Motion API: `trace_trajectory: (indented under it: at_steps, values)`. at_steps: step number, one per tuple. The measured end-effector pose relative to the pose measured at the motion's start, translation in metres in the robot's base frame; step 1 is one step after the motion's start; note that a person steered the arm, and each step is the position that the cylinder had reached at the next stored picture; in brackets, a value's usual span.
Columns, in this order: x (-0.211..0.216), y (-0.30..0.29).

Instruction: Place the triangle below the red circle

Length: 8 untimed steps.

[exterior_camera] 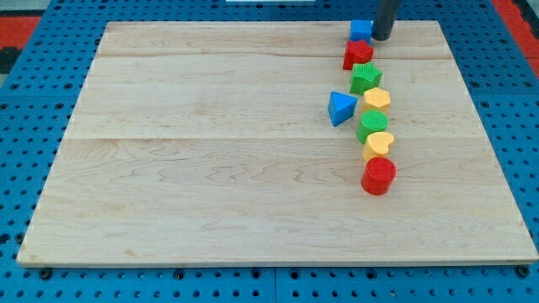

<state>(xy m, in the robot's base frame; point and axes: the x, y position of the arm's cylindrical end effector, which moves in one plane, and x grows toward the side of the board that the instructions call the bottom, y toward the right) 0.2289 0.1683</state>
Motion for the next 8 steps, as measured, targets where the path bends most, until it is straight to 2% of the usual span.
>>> trace_trajectory:
  at_steps: [1, 2, 3, 4, 5, 6, 7, 8]
  values:
    - [0.000, -0.002]
    - [-0.034, 0.089]
    - [-0.010, 0.104]
    - [0.107, 0.146]
    - [0.258, 0.173]
    - [0.371, 0.147]
    - [0.389, 0.122]
    - [0.389, 0.111]
